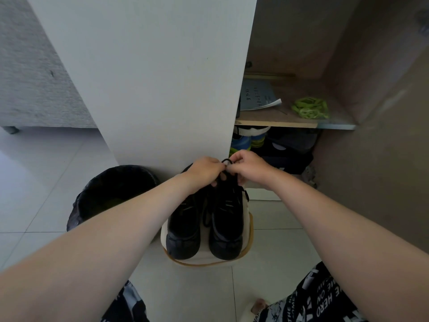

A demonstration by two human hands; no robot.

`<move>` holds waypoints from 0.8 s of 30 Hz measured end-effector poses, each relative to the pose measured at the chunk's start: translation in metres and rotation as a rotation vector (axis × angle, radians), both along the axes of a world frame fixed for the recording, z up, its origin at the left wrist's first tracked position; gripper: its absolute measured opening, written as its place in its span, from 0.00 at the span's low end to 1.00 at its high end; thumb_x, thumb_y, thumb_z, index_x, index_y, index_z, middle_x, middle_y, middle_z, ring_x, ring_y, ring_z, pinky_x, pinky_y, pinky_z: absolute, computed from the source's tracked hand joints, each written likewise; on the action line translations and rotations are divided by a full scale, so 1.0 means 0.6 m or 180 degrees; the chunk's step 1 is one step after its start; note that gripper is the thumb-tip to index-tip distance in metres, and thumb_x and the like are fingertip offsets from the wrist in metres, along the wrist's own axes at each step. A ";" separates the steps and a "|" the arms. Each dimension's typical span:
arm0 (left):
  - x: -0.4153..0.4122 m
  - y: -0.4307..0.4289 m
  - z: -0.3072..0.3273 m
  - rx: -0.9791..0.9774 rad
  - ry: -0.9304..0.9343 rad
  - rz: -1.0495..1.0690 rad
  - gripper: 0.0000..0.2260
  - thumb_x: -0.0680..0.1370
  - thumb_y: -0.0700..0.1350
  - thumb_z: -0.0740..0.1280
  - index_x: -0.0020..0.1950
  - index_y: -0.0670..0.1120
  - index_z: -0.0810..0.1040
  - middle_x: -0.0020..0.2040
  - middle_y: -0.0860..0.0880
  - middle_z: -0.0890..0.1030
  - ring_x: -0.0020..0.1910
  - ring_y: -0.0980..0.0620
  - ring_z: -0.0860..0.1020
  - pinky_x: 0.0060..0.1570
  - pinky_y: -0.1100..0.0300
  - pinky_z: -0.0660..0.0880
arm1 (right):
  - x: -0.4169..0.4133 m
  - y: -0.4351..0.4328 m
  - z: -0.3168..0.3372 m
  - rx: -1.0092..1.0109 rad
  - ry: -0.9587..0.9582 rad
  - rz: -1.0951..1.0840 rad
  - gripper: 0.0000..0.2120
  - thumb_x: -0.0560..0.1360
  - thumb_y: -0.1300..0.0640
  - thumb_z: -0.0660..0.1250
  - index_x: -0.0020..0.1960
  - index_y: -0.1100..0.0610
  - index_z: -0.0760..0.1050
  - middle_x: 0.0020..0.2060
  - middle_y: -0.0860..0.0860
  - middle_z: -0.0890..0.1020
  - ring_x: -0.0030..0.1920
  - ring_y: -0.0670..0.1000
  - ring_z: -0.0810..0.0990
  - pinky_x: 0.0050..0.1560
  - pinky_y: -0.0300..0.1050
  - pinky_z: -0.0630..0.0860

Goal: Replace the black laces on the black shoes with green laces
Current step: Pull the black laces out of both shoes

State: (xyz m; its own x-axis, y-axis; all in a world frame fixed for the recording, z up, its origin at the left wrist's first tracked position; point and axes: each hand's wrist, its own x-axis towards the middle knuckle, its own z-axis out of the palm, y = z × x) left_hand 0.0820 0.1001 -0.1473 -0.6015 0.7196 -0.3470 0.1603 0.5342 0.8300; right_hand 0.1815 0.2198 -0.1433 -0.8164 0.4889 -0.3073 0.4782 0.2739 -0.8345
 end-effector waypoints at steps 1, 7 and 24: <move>-0.001 -0.001 0.003 0.0121 -0.0065 0.0158 0.09 0.79 0.43 0.62 0.44 0.43 0.80 0.36 0.49 0.82 0.28 0.51 0.74 0.24 0.68 0.68 | 0.005 0.003 -0.002 -0.0004 -0.0261 0.0184 0.10 0.74 0.56 0.74 0.53 0.54 0.76 0.41 0.52 0.80 0.38 0.51 0.79 0.37 0.46 0.78; -0.016 0.001 0.005 0.0361 -0.0097 0.0632 0.08 0.79 0.40 0.59 0.43 0.44 0.76 0.35 0.49 0.82 0.30 0.50 0.76 0.33 0.65 0.71 | 0.025 0.013 -0.033 0.0224 -0.1076 0.0563 0.06 0.74 0.59 0.76 0.46 0.58 0.79 0.38 0.54 0.85 0.39 0.50 0.85 0.44 0.45 0.83; -0.010 0.009 -0.006 0.0133 0.2476 -0.1175 0.18 0.81 0.46 0.61 0.71 0.54 0.72 0.62 0.47 0.75 0.60 0.47 0.74 0.57 0.51 0.73 | 0.010 0.002 -0.021 0.0297 0.0030 0.0157 0.09 0.81 0.58 0.68 0.43 0.59 0.72 0.38 0.58 0.85 0.31 0.57 0.81 0.28 0.41 0.73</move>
State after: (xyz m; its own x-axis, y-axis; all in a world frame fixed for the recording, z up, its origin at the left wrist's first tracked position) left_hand 0.0762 0.1056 -0.1507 -0.3823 0.9188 0.0979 0.8489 0.3074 0.4299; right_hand 0.1875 0.2209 -0.1560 -0.8428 0.4741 -0.2546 0.4545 0.3737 -0.8086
